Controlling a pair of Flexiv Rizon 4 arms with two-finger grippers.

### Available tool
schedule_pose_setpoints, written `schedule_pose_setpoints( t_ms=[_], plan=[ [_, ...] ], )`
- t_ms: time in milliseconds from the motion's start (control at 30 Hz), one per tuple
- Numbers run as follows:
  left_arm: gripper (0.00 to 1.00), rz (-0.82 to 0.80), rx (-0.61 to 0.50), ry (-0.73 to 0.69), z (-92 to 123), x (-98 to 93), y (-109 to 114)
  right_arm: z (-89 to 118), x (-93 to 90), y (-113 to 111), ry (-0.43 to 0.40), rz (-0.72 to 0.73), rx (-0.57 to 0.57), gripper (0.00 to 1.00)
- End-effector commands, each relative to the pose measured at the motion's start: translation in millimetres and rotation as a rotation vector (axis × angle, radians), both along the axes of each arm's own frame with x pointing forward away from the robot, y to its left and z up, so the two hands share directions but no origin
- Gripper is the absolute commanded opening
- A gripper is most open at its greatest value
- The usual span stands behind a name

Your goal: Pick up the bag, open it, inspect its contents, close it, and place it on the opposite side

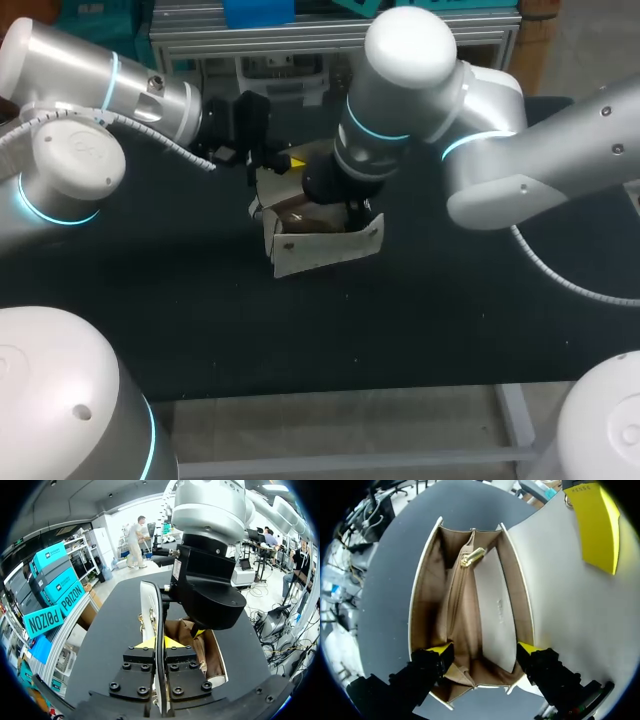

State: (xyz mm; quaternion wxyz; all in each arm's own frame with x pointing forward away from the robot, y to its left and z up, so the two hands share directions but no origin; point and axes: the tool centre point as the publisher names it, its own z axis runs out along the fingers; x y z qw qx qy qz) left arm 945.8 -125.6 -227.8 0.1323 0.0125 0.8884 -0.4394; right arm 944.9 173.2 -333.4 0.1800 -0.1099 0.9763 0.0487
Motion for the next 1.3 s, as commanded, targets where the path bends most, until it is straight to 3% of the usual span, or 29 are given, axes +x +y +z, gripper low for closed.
schedule_pose_setpoints(
  t_ms=[33,1167,1200,1267,1300],
  plan=[
    [0.00,-0.004,-0.005,-0.005,3,-3.1,-4,-6,6.3,5,0.012,0.000,-0.014,1.00],
    [0.00,-0.003,0.018,-0.023,1,-1.8,-7,-1,5.2,3,-0.013,0.008,-0.016,1.00],
    [0.00,-0.003,0.019,-0.022,0,-1.7,-7,0,4.4,3,-0.022,0.008,-0.012,0.49],
    [0.00,-0.003,0.020,-0.020,0,-1.6,-7,4,3.0,3,-0.040,0.009,-0.004,0.00],
    [0.00,-0.003,0.022,-0.019,-1,-1.6,-7,7,2.4,3,-0.048,0.006,0.004,0.00]
  ],
)
